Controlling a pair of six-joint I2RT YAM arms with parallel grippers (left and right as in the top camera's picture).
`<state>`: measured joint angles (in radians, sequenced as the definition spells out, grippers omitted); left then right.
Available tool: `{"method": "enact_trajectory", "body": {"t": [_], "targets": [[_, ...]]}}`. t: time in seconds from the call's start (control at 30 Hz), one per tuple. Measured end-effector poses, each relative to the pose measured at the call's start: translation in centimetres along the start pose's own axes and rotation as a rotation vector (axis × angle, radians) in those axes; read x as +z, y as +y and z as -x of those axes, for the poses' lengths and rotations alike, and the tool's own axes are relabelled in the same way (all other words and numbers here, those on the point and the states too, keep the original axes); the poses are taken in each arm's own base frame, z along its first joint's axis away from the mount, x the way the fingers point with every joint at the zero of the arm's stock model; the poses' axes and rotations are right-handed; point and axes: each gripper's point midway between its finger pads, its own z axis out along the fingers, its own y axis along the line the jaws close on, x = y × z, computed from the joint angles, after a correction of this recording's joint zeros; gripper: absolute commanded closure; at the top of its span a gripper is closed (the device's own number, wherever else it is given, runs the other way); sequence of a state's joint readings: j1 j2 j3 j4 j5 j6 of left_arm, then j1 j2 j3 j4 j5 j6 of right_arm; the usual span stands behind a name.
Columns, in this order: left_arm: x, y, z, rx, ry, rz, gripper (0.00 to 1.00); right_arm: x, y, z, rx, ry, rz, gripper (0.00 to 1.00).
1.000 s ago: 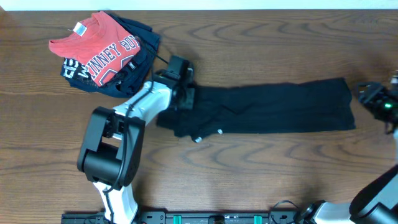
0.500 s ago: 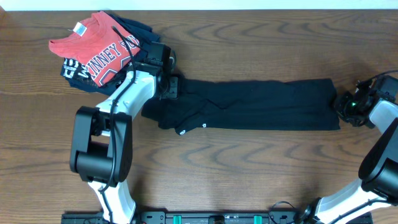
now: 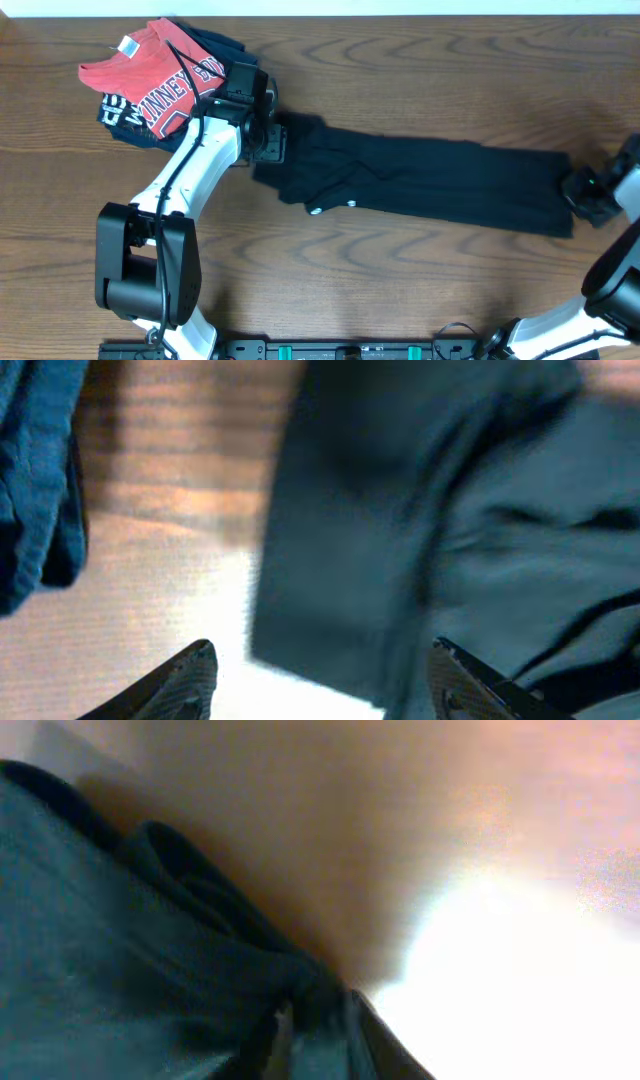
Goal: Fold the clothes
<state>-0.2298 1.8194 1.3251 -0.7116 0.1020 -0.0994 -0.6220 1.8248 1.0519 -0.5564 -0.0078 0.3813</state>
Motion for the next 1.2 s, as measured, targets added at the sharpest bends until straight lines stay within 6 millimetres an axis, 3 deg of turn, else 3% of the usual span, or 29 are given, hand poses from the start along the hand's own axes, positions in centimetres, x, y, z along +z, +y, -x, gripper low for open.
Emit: {"method": "enact_trajectory", "body": {"t": [0.07,0.13,0.23,0.37,0.47,0.63,0.83,1.0,1.1,1.2], "targets": [[0.0,-0.2,-0.3,-0.001,0.012,-0.012,0.32,-0.7,-1.3,0.2,0.017,-0.022,-0.043,0.65],[0.0,-0.8,-0.5,-0.001,0.022,-0.047,0.32,-1.8,-1.3,0.6,0.02,-0.055,-0.042,0.6],[-0.1,-2.2,-0.7,-0.001,0.034,-0.127,0.32,-4.2,-0.3,1.6,0.01,-0.118,0.016,0.56],[-0.3,-3.9,-0.7,0.015,0.035,-0.195,0.33,-7.4,2.2,2.2,-0.018,-0.169,0.164,0.6],[-0.4,-5.5,-1.6,0.047,0.063,-0.224,0.33,-9.0,5.0,1.5,-0.079,-0.155,0.318,0.58],[-0.8,-8.7,-5.9,0.125,0.204,-0.245,0.33,-10.1,9.4,-1.8,-0.227,-0.061,0.496,0.56],[-0.3,-11.7,-8.1,0.223,0.229,-0.255,0.39,-10.4,10.9,-3.1,-0.294,-0.038,0.538,0.56],[2.3,-11.5,-10.0,0.241,0.282,-0.225,0.51,-10.4,10.9,-3.1,-0.298,-0.038,0.54,0.57],[3.6,-11.2,-10.5,0.236,0.307,-0.206,0.73,-10.4,10.9,-3.1,-0.298,-0.038,0.54,0.57],[4.1,-11.2,-10.2,0.244,0.293,-0.205,0.87,-10.4,10.9,-3.1,-0.299,-0.039,0.54,0.56]]}}
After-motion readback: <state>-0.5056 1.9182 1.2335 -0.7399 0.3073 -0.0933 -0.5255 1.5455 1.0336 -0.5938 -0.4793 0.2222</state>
